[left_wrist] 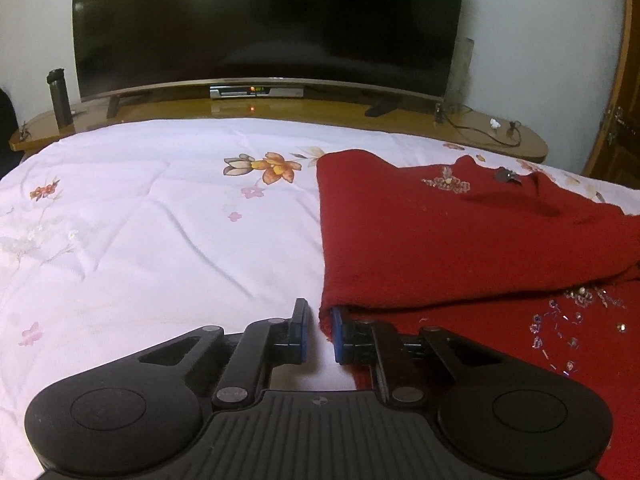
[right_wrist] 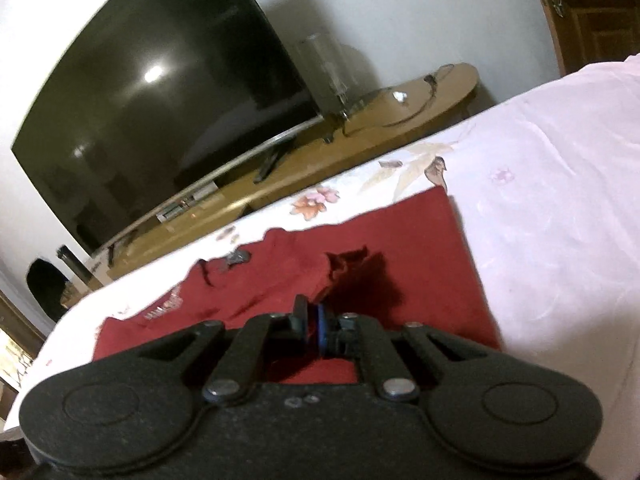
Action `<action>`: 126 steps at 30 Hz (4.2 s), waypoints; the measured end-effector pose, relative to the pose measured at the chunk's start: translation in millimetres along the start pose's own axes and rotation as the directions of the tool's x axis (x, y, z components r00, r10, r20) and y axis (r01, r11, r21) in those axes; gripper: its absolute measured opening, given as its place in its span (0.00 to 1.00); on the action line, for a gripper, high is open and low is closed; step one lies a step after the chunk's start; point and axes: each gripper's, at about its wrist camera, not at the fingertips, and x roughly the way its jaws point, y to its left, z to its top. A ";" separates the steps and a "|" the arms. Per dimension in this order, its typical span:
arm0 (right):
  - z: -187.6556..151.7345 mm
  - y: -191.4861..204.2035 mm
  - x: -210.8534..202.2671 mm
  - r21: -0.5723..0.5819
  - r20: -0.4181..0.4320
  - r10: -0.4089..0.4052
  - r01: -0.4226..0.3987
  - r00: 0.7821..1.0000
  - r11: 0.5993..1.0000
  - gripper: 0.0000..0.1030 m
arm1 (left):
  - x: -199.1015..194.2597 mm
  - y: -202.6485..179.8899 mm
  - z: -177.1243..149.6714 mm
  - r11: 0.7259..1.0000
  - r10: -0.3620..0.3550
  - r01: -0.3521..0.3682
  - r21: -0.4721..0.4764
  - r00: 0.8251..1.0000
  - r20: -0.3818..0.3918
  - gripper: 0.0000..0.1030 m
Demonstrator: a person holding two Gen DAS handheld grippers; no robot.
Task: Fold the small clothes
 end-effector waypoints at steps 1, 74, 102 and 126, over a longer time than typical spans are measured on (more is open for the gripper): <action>-0.3 0.2 -1.6 -0.009 0.005 -0.004 0.004 1.000 1.000 0.06 | 0.4 -0.3 0.1 1.000 0.004 -0.004 0.004 1.000 -0.002 0.11; -18.4 -5.0 11.4 -0.380 -0.017 -0.070 0.058 0.997 0.923 0.31 | -0.3 -24.3 14.8 0.997 0.080 -0.080 -0.012 0.991 0.109 0.87; -7.2 -15.0 20.5 -0.285 -0.036 -0.068 0.055 0.997 0.957 0.29 | -16.7 -51.9 7.4 0.986 0.165 -0.158 -0.052 0.971 0.173 0.86; -65.5 -85.8 -95.2 -0.216 -0.129 -0.027 -0.001 0.991 0.976 0.37 | -122.1 -49.6 -102.6 1.000 0.007 -0.008 -0.029 0.998 -0.056 0.93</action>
